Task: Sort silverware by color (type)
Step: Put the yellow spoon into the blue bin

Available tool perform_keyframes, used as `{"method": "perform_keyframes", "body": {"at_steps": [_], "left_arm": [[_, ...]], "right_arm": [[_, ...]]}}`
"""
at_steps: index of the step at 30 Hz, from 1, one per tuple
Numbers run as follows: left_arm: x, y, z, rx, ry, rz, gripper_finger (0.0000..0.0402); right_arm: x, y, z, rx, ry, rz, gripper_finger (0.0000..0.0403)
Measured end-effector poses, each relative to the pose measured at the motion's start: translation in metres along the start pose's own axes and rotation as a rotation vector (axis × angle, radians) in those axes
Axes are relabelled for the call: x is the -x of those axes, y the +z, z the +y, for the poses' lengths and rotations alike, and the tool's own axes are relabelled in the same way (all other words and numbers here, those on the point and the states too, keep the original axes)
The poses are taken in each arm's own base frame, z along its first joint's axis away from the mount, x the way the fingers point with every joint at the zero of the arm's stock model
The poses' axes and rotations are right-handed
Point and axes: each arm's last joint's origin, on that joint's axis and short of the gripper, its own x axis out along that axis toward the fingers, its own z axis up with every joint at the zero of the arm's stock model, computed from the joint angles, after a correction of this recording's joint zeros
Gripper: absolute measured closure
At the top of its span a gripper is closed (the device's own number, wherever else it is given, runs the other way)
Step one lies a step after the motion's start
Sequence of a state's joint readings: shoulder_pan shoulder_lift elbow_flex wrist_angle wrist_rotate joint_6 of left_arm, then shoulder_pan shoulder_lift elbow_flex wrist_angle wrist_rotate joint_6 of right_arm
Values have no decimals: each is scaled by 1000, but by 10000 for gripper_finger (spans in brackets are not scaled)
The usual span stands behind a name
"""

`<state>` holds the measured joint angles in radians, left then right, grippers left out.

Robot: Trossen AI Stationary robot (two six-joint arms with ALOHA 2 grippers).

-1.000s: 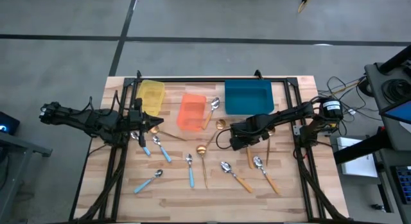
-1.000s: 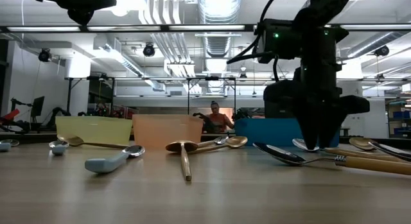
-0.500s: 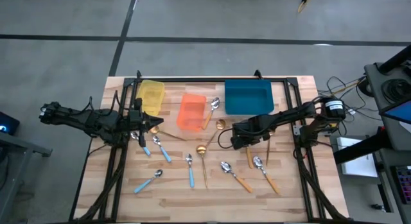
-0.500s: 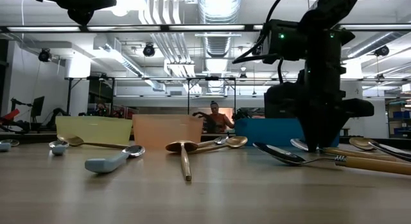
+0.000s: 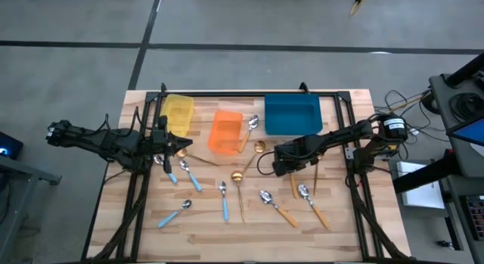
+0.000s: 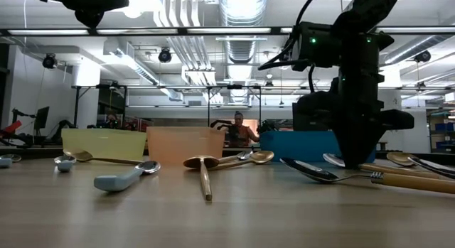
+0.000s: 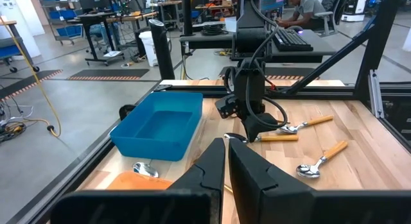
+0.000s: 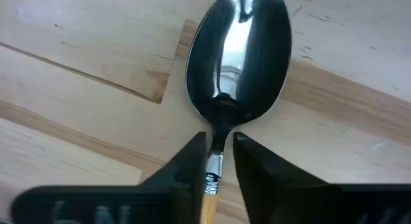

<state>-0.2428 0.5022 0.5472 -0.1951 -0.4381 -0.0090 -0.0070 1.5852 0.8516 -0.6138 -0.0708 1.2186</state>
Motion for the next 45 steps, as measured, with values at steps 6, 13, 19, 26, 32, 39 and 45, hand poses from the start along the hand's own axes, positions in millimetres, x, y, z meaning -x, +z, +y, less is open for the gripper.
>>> {"method": "perform_keyframes", "body": {"at_steps": [6, 13, 19, 26, 32, 39, 45], "left_arm": [[0, 0, 0, 0, 0, 0, 397], [0, 0, 0, 0, 0, 0, 397], [0, 0, 0, 0, 0, 0, 397], [0, 0, 0, 0, 0, 0, 397], [0, 0, 0, 0, 0, 0, 397], [0, 0, 0, 0, 0, 0, 397], [0, 0, 0, 1, 0, 0, 397]], "right_arm": [[0, 1, 1, 10, 2, -18, 386], [3, 1, 2, 17, 24, -28, 388], [19, 4, 13, 59, 106, -75, 389], [55, 13, 40, 238, 207, -162, 390], [99, 33, 68, 396, 285, -282, 390], [142, 68, 74, 549, 226, -341, 390], [163, 103, 62, 719, 117, -346, 390]]}}
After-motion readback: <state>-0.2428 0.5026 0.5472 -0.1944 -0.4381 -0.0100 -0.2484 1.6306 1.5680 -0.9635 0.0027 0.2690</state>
